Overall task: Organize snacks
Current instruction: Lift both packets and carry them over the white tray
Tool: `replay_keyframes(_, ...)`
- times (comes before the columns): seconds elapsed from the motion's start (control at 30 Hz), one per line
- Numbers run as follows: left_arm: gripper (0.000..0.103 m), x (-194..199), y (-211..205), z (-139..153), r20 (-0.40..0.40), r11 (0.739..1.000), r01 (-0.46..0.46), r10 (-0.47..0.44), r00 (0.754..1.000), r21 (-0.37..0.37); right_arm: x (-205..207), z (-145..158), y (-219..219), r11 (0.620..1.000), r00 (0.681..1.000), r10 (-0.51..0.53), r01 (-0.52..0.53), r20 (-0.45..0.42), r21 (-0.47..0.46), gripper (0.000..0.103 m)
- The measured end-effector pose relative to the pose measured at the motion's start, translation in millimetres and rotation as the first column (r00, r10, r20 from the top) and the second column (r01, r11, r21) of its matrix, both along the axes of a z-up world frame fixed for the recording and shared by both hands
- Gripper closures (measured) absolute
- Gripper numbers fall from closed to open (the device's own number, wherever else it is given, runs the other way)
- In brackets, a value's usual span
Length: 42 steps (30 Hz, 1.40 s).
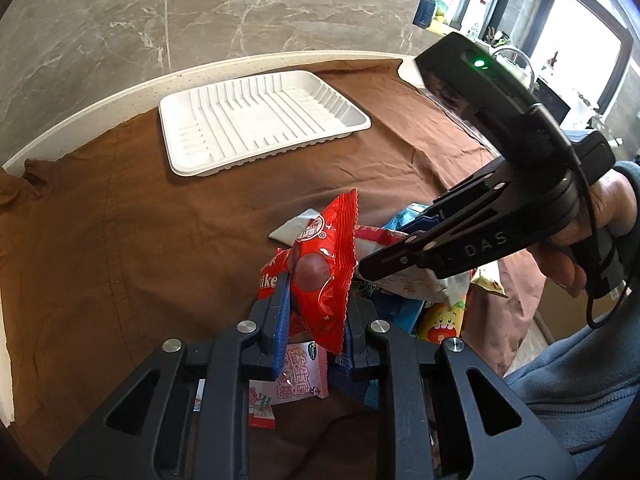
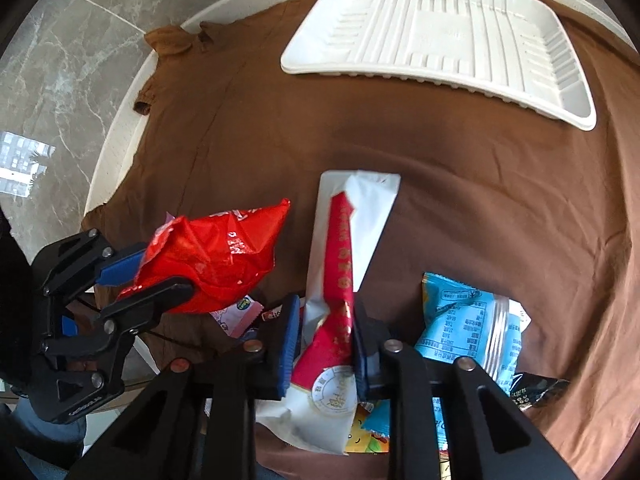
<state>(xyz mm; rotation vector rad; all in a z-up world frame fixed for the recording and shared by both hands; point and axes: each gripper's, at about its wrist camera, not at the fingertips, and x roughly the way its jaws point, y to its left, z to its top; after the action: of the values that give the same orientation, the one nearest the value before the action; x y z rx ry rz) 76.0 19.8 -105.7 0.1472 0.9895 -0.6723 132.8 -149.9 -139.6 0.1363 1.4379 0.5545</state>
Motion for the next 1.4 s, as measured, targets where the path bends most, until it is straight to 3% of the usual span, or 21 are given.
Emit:
replay_keyframes(0.2,0.084,3.3,0.3,7.0,-0.002,1.000,-0.023,0.023,1.000,-0.017,-4.4,10.1,-16.3,0.998,0.999,-0.040,0.038,0.031,0.041,0.080)
replay_keyframes(0.5,0.084,13.8,-5.2,23.3,-0.014,0.997,-0.046,0.045,0.999,-0.058,-5.9,23.4,-50.5,0.974,0.991,-0.136,0.130,0.021,0.184,0.081)
replay_keyframes(0.93,0.084,68.8,-10.0,60.5,0.030,0.992,-0.092,0.094,0.995,-0.081,15.5,48.5,-127.0,0.943,0.954,-0.288,0.266,0.086,0.201,0.081)
replay_keyframes(1.4,0.084,164.6,-14.5,60.5,0.054,0.990,-0.132,0.135,0.989,-0.050,73.5,67.1,-181.3,0.924,0.914,-0.369,0.341,0.170,0.172,0.081)
